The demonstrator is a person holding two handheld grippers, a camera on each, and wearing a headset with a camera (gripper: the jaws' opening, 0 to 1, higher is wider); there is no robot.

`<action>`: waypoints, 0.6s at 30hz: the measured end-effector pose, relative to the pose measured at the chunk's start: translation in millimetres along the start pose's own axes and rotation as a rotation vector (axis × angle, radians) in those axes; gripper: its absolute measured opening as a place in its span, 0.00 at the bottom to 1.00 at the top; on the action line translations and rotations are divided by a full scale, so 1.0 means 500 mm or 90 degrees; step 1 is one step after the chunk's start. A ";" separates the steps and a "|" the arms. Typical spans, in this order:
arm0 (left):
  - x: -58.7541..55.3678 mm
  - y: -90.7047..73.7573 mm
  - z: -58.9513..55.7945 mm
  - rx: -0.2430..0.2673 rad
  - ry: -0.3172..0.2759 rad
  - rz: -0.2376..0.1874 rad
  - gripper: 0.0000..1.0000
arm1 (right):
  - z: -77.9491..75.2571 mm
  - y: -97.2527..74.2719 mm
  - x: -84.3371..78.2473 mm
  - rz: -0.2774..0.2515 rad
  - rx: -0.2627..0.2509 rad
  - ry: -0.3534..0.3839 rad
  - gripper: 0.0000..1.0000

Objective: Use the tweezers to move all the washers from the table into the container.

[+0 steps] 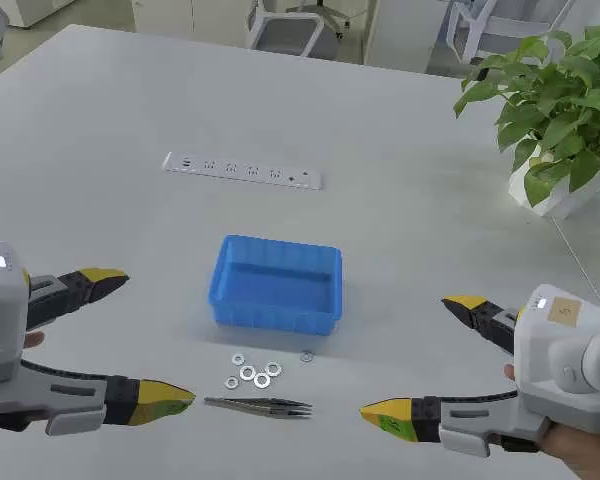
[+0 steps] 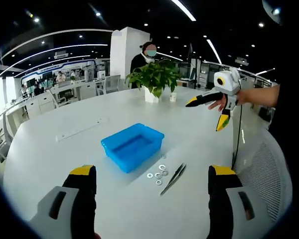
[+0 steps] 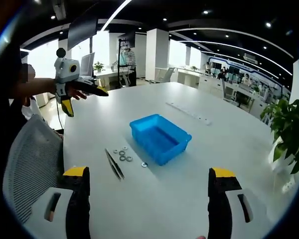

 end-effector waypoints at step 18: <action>0.003 0.001 -0.003 -0.002 0.005 -0.001 0.99 | 0.001 -0.001 -0.002 0.002 0.001 -0.005 1.00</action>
Point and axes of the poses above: the centre of the closed fingertips' face, and the gripper's own axes: y roughly forward along the fingers, z roughly to its left, x roughly out of its top, the point moved 1 cm from there along -y, roughly backward along the fingers, and after that the axes turned 7 degrees about z, right-handed, at the moved point
